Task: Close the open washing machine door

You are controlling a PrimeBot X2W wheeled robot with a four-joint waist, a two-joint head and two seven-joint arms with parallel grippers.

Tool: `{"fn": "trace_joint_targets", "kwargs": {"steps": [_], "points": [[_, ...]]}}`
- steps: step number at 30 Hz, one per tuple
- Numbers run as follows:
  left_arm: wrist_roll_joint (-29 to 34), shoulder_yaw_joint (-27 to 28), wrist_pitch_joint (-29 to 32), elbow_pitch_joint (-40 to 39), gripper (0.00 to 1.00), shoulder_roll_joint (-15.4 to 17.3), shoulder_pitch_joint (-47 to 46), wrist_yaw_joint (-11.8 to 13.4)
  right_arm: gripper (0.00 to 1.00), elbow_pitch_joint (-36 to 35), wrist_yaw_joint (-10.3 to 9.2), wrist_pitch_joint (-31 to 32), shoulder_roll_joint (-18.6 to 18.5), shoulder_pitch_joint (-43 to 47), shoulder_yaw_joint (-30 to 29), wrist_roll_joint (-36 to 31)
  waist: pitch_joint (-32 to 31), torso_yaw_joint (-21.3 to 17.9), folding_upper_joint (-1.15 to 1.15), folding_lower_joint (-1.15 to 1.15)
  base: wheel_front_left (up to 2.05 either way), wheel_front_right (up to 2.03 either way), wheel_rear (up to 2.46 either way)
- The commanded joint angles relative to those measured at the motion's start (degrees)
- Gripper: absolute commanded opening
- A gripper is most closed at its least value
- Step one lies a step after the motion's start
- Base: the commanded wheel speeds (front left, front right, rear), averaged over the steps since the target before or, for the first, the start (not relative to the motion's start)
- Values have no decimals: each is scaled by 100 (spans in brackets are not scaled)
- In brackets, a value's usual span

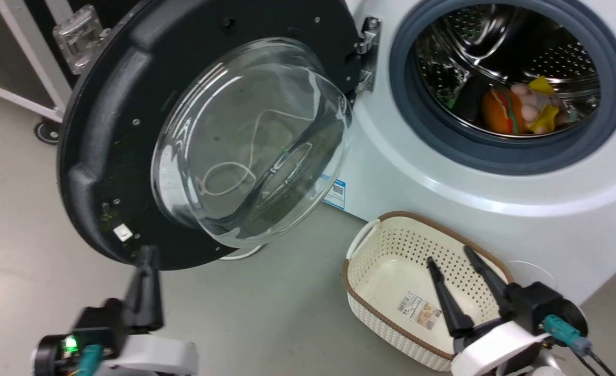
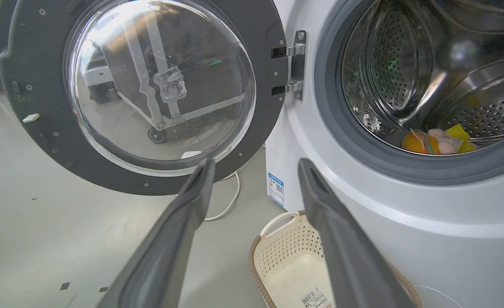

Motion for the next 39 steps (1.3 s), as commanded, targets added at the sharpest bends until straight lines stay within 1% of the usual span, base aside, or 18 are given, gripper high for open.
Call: {"fn": "trace_joint_targets", "kwargs": {"steps": [1,7,12,15,18,21,26,27,28,31,32,33,34,35,36,37,38,39], "points": [[-181,104,-71,-62,0,-21,-15,-79,100,44,3,-68,7,-51,-50,104,5,54,0,0,0,0,0],[-464,440,-143,-202,0,-36,-318,-464,100,62,3,-140,17,5,-134,154,57,216,0,0,0,0,0],[-1113,811,-203,-149,0,32,-875,-680,100,19,4,-200,20,55,-208,127,187,339,0,0,0,0,0],[-1696,939,-217,256,0,281,-1356,-739,100,-14,4,-236,21,96,-255,114,261,410,0,0,0,0,0],[-2278,1073,48,781,0,637,-1944,-767,100,-44,4,-272,22,153,-318,96,327,475,0,0,0,0,0],[-2773,1290,307,1298,0,1019,-2501,-787,100,-80,4,-308,23,125,-324,77,463,432,0,0,0,0,0],[-3757,1680,1078,2374,0,1379,-3293,-816,100,-76,4,-367,13,31,-319,75,648,360,0,0,0,0,0],[-3757,1680,1078,2374,0,1379,-3293,-816,100,-76,4,-367,13,31,-319,75,648,360,0,0,0,0,0],[-4360,1857,1667,2833,0,1381,-3589,-797,100,-65,4,-391,8,-3,-303,95,703,341,0,0,0,0,0],[-5238,2128,2455,3316,0,1387,-3979,-790,100,-48,4,-427,-8,-35,-301,122,786,346,0,0,0,0,0],[-5238,2128,2455,3316,0,1387,-3979,-790,100,-48,4,-427,-8,-35,-301,122,786,346,0,0,0,0,0],[-5668,2242,2943,3605,0,1420,-4157,-753,100,-24,4,-451,-24,-51,-288,134,833,352,0,0,0,0,0],[-5849,2285,3155,3724,0,1435,-4224,-745,100,-7,4,-463,-30,-58,-288,138,850,360,0,0,0,0,0],[-5849,2285,3155,3724,0,1435,-4224,-745,100,-7,4,-463,-30,-58,-288,138,850,360,0,0,0,0,0],[-6119,2335,3498,3908,0,1487,-4306,-757,100,27,4,-487,-35,-78,-297,147,878,373,0,0,0,0,0],[-6119,2335,3498,3908,0,1487,-4306,-757,100,27,4,-487,-35,-78,-297,147,878,373,0,0,0,0,0],[-6370,2373,3790,3965,0,1504,-4334,-793,100,42,5,-502,-35,-101,-323,158,884,368,0,0,0,0,0],[-6475,2382,3900,3922,0,1494,-4311,-818,100,46,5,-502,-35,-110,-336,160,875,357,0,0,0,0,0]]}}
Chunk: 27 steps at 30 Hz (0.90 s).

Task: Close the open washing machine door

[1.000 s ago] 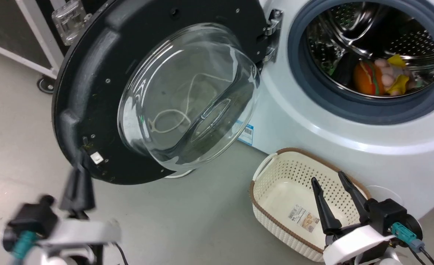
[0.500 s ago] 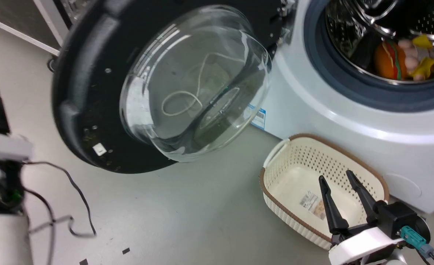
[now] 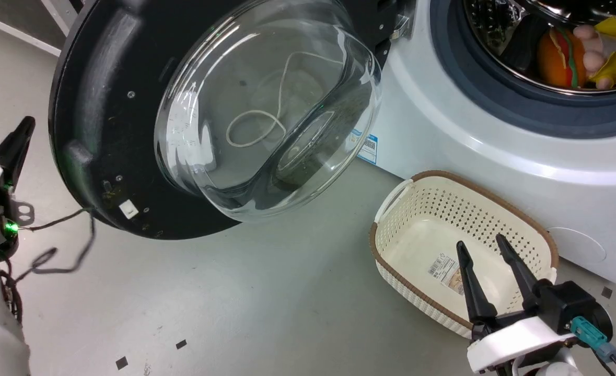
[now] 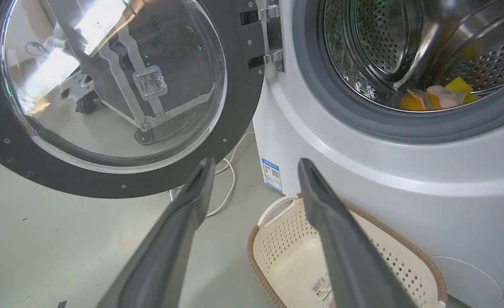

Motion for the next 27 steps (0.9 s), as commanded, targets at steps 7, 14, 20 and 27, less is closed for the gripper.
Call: {"fn": "trace_joint_targets", "kwargs": {"steps": [7,14,20,27], "points": [[-729,-253,1272,-491,0,-152,475,-119,100,46,5,-40,-22,-48,-115,-26,-211,-41,0,-1,0,0,0],[-1265,-410,2080,-1113,0,-383,996,-122,100,71,5,-40,-1,14,-172,-23,-444,-79,0,-1,0,0,0],[-1651,-731,2943,-1828,0,-740,1825,-109,100,97,5,-40,23,93,-302,4,-698,-192,0,-1,0,0,0],[-1669,-1117,3097,-2496,0,-1266,2723,-67,100,106,5,-40,33,147,-434,39,-877,-489,0,-1,0,0,0]]}}
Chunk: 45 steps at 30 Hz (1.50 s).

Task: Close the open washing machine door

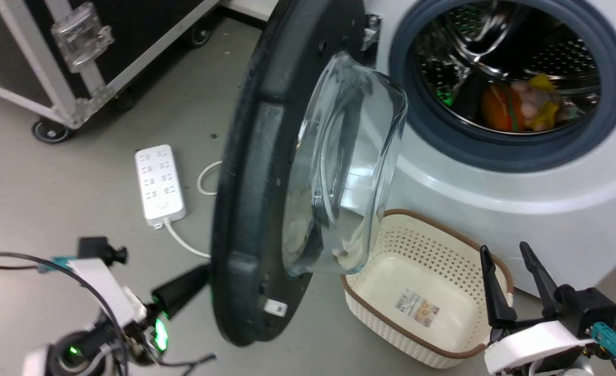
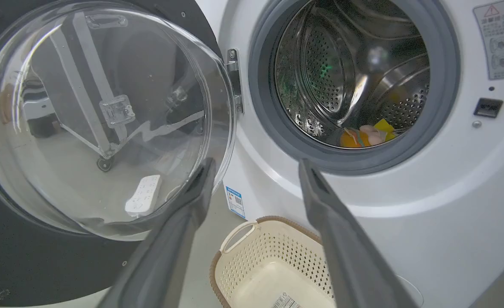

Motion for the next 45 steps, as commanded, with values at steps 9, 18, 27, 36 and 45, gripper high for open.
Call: {"fn": "trace_joint_targets", "kwargs": {"steps": [9,18,27,36,45], "points": [[-614,-891,-530,-68,0,-309,584,-18,100,-14,5,-26,17,-1,-169,-12,64,-880,0,1,0,0,0],[-1478,-2447,-1742,17,0,-313,485,-43,100,-73,5,-26,18,-149,-303,-119,428,-2030,0,1,0,0,0],[-1625,-3102,-3216,-33,0,-314,-219,-44,100,-125,5,-26,18,-353,-395,-33,963,-3205,0,1,0,0,0],[-1611,-3240,-4845,611,0,-314,-1564,-44,100,-94,5,-26,18,-534,-297,289,1551,-4126,0,1,0,0,0],[-1744,-3172,-5703,1472,0,-315,-2648,-45,100,-32,5,-26,18,-685,-87,551,1678,-4415,0,1,0,0,0]]}}
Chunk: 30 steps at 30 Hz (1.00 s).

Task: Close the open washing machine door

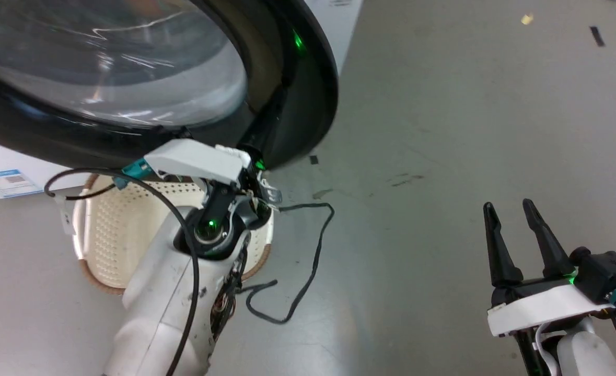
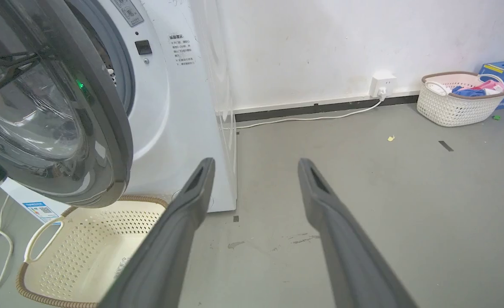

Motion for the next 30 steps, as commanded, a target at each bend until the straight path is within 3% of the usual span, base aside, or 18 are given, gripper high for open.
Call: {"fn": "trace_joint_targets", "kwargs": {"steps": [1,7,10,11,12,14,16,19,22,25,30], "points": [[30,31,-46,85,0,11,-110,-26,100,5,5,-26,0,-81,35,54,12,-50,-1,-1,0,0,0],[317,23,-2,40,0,11,174,-26,100,-29,5,-26,0,-18,59,24,-201,193,-1,-1,0,0,0],[631,31,75,-584,0,62,895,-26,100,-56,5,-26,0,117,6,-131,-529,602,-1,-1,0,0,0],[1156,-155,-29,-1036,0,309,1378,-26,100,-96,5,-26,1,240,-81,-252,-784,941,-1,-1,0,0,0],[1464,-281,-172,-1178,3,460,1529,-26,100,-97,5,-26,1,279,-85,-296,-862,1030,-1,-1,0,0,0],[2236,-618,-698,-1354,100,804,1787,-26,100,-95,5,-26,1,359,-122,-371,-1040,1234,-1,-1,0,0,0],[2922,-960,-1352,-1395,100,1107,1999,-26,100,-103,5,-26,1,438,-151,-415,-1200,1417,-1,-1,0,0,0],[3911,-1175,-1697,-1305,100,1500,2238,-26,100,-122,5,-26,1,545,-165,-459,-1393,1658,-1,-1,0,0,0],[5659,-542,-1715,-1335,100,1632,2470,21,100,-161,5,-26,1,646,-178,-489,-1522,1883,-1,-1,0,0,0],[7211,30,-1717,-1625,100,1422,2872,252,100,-171,5,-26,1,726,-160,-488,-1613,2044,-1,-1,0,0,0],[8235,888,-1718,-2103,100,847,3552,278,100,-149,5,-26,1,842,-128,-469,-1712,2212,-1,-1,0,0,0]]}}
